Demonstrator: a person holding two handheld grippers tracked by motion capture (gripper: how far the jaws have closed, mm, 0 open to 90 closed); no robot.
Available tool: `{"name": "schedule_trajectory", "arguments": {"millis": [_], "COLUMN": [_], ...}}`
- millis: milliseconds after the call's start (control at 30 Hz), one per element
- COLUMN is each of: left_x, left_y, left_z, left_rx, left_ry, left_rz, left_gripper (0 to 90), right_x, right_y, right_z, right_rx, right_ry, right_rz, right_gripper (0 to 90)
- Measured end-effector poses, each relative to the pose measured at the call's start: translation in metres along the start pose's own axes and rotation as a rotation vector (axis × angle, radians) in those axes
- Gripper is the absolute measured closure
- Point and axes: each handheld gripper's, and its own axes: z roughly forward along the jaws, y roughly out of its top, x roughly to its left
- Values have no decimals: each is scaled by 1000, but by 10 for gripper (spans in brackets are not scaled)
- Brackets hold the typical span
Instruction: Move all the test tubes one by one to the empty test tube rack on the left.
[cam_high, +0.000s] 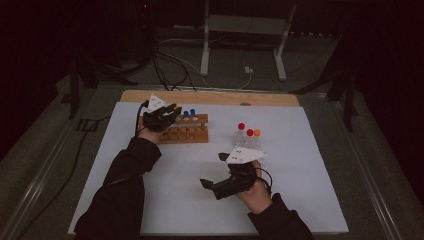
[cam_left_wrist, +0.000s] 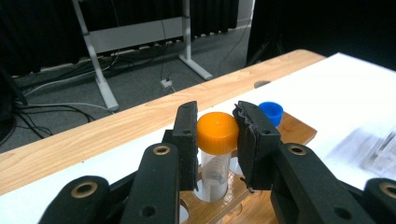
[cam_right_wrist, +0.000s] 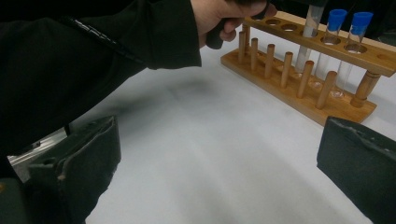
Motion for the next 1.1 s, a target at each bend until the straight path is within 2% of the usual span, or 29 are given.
{"name": "schedule_trajectory", "arguments": {"millis": [200,333,467,600,767,800,967,1033,1100], "left_x": [-1,0,0,1,-1,-2,-6,-7,-11], "left_y": [-4,-8,-9,-9,-4,-2,9,14,18], "left_z": [4,4,3,3,2,-1,-17,-26,-34], "left_rx": [29,18,18,16,50,48,13,3,-6], "left_ry": [4,-3,9,-3,7,12,-18,-43,-55], "left_rz": [15,-4,3,-10,-3,5,5,-1,13], "left_gripper": [716,715,715,714,701,691,553,508,443], "right_x": [1,0,0,0,-1,-1,-4,-6,-8], "right_y": [0,0,0,0,1,1,2,3,5], "right_z": [0,0,-1,-1,-2,-2,-6,-8,-10], "right_rx": [1,3,5,4,0,-2,-11,-13,-20], "right_ry": [3,-3,-4,-3,-2,-2,-9,-18,-27], "right_rz": [-1,-1,0,0,6,4,8,6,4], "right_gripper": [0,0,0,0,0,0,0,0,0]}}
